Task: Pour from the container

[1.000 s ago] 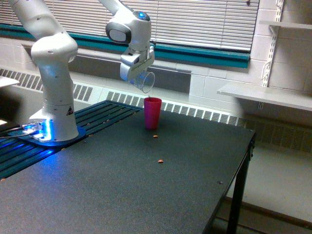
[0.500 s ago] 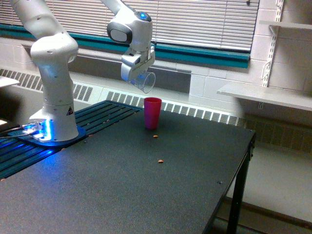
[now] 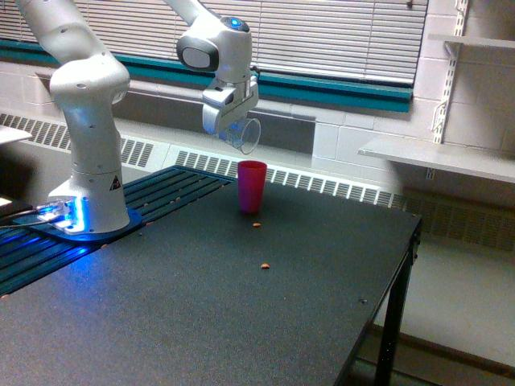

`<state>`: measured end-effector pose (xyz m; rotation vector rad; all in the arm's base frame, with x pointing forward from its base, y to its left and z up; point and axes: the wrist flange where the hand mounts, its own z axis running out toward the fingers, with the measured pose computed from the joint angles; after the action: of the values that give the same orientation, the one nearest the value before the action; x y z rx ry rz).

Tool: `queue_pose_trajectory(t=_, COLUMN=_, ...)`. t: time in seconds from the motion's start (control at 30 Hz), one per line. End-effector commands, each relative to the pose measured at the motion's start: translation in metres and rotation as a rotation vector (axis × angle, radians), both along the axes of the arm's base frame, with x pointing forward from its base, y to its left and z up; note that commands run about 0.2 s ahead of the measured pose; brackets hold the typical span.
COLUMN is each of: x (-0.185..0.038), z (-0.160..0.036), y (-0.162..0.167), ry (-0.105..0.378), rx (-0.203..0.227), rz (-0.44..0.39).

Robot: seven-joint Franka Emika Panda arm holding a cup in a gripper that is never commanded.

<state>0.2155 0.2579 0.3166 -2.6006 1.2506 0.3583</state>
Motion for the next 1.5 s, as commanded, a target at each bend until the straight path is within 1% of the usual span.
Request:
queue_pose_trajectory(t=0.03, x=0.007, z=0.006, y=-0.007, ry=-0.045, rx=0.001, rz=-0.046)
queue_pose_trajectory(t=0.13, x=0.008, z=0.01, y=-0.009, ry=-0.074, rx=0.008, rz=-0.054)
queue_pose_trajectory(t=0.27, x=0.007, z=0.008, y=-0.019, ry=-0.099, rx=0.004, rz=-0.076)
queue_pose_trajectory(t=0.33, x=0.004, z=0.006, y=-0.026, ry=-0.107, rx=0.001, rz=-0.075)
queue_pose_trajectory(t=0.4, x=0.003, z=0.007, y=-0.034, ry=-0.125, rx=0.005, rz=-0.074)
queue_pose_trajectory(t=0.47, x=0.005, z=0.009, y=-0.048, ry=-0.144, rx=0.014, rz=-0.072)
queue_pose_trajectory(t=0.53, x=0.012, z=0.016, y=-0.06, ry=-0.145, rx=0.014, rz=-0.068)
queue_pose_trajectory(t=0.67, x=0.024, z=0.031, y=-0.084, ry=-0.171, rx=0.011, rz=-0.06)
queue_pose_trajectory(t=0.73, x=0.027, z=0.038, y=-0.095, ry=-0.179, rx=0.002, rz=-0.042)
queue_pose_trajectory(t=0.83, x=0.032, z=0.051, y=-0.113, ry=-0.207, rx=-0.005, rz=-0.013)
queue_pose_trajectory(t=0.87, x=0.033, z=0.054, y=-0.118, ry=-0.213, rx=-0.006, rz=-0.009)
queue_pose_trajectory(t=0.97, x=0.033, z=0.065, y=-0.132, ry=-0.242, rx=-0.031, rz=0.021)
queue_pose_trajectory(t=1.1, x=0.03, z=0.077, y=-0.145, ry=-0.269, rx=-0.045, rz=0.034)
queue_pose_trajectory(t=1.2, x=0.026, z=0.084, y=-0.149, ry=-0.286, rx=-0.045, rz=0.042)
queue_pose_trajectory(t=1.33, x=0.019, z=0.091, y=-0.15, ry=-0.3, rx=-0.043, rz=0.033)
queue_pose_trajectory(t=1.37, x=0.018, z=0.09, y=-0.149, ry=-0.29, rx=-0.045, rz=0.037)
queue_pose_trajectory(t=1.5, x=0.016, z=0.087, y=-0.142, ry=-0.295, rx=-0.051, rz=0.048)
